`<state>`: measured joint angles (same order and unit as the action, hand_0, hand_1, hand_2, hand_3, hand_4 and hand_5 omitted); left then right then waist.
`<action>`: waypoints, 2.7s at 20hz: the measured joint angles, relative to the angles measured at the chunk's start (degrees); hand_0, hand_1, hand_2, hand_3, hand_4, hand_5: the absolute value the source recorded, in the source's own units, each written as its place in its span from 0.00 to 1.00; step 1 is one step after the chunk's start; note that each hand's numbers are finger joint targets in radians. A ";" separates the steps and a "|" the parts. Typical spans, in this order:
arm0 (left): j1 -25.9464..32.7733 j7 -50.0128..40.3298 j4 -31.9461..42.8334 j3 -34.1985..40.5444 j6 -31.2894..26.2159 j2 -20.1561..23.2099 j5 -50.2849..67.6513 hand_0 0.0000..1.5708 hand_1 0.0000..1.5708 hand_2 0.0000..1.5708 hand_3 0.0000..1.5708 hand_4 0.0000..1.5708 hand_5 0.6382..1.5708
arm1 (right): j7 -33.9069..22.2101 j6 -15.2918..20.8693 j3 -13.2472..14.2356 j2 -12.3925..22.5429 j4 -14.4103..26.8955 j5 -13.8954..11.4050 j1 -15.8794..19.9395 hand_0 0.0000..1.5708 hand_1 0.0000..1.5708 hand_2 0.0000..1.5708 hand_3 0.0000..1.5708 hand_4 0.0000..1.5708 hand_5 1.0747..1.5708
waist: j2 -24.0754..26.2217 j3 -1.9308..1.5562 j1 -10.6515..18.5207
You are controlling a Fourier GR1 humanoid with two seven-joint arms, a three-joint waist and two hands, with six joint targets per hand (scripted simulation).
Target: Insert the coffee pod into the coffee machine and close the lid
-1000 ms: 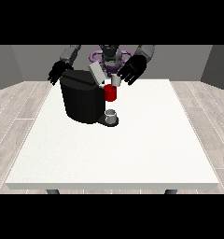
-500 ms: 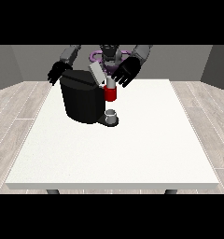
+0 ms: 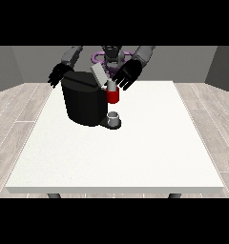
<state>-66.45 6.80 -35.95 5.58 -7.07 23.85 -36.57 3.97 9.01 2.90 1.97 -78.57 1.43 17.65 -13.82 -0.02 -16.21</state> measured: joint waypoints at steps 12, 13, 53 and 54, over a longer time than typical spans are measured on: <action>-0.51 0.44 1.10 0.78 -0.11 0.65 -0.67 0.78 0.78 0.81 0.75 0.31 1.00 | -1.12 0.48 -0.02 -0.14 -1.02 0.31 0.99 0.00 0.00 0.00 0.00 0.26 1.00 | -0.90 -0.04 -0.37; -0.38 0.55 1.29 0.90 -0.24 0.71 -0.63 0.78 0.78 0.81 0.74 0.31 1.00 | -1.71 0.48 0.10 0.04 -1.31 0.44 1.02 0.00 0.00 0.00 0.00 0.27 1.00 | -0.79 -0.05 -0.50; 0.54 2.77 1.11 -2.15 -5.10 1.96 -6.52 0.00 0.00 0.00 0.00 0.00 1.00 | 0.40 0.59 1.37 0.59 0.91 1.05 -0.98 0.00 0.00 0.00 0.00 0.24 1.00 | 1.83 -0.01 1.76; 0.39 2.78 0.99 -2.00 -5.82 2.17 -6.37 0.00 0.00 0.00 0.00 0.00 1.00 | 0.49 0.33 1.51 0.77 1.12 1.21 -1.19 0.00 0.00 0.00 0.00 0.26 1.00 | 2.30 0.00 1.97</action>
<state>-66.06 9.58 -34.96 3.58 -12.89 26.02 -42.94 4.47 9.34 4.41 2.75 -77.45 2.64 16.46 -11.52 -0.02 -14.24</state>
